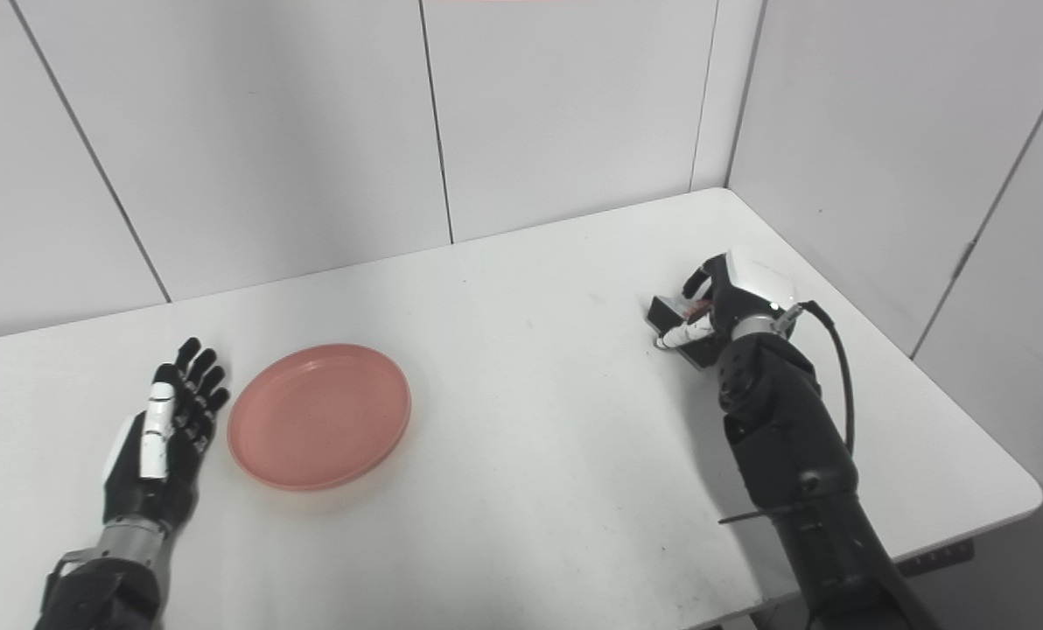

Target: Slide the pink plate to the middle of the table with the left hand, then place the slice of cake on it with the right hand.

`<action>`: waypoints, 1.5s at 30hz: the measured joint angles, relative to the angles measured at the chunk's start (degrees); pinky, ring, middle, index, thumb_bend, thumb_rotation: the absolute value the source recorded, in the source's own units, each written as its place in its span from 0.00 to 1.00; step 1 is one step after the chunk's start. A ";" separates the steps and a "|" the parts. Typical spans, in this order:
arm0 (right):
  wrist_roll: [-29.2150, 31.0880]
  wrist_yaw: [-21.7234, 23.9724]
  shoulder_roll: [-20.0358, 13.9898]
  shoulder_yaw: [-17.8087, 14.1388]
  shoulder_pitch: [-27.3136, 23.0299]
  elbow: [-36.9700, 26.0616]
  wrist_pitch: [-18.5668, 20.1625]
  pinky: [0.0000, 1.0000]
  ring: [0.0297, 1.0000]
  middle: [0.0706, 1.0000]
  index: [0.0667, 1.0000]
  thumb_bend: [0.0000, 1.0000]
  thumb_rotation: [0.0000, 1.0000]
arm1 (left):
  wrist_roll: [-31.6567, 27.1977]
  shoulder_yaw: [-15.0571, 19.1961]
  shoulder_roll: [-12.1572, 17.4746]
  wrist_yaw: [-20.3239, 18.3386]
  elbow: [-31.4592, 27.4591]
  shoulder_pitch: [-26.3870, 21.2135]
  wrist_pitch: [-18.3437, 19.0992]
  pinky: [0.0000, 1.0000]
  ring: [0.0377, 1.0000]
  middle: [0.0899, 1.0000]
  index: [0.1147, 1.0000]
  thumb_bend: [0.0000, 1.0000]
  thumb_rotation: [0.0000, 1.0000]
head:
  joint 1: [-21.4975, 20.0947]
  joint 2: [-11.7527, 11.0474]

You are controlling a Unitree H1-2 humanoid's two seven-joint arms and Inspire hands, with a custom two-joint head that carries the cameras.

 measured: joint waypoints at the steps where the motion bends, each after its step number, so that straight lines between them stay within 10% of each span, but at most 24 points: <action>1: 0.40 0.07 -0.02 0.01 0.00 -0.89 0.01 0.26 0.31 0.38 0.50 0.52 0.00 | 0.23 -0.32 -0.46 0.23 -0.33 0.19 0.40 1.00 1.00 1.00 1.00 0.55 1.00 | 0.01 0.00; 23: 7.31 2.69 1.30 8.69 0.10 -18.79 0.02 0.19 0.24 0.43 0.45 0.52 0.00 | 3.56 -2.15 -4.23 5.02 -1.90 0.93 1.13 1.00 1.00 1.00 1.00 0.51 1.00 | 12.84 -0.18; 45: 9.37 5.05 4.76 21.35 1.39 -25.25 -2.58 0.17 0.22 0.43 0.45 0.52 0.00 | 7.06 -3.88 -7.94 9.53 -1.40 0.89 -0.97 1.00 1.00 1.00 1.00 0.51 1.00 | 16.27 -0.79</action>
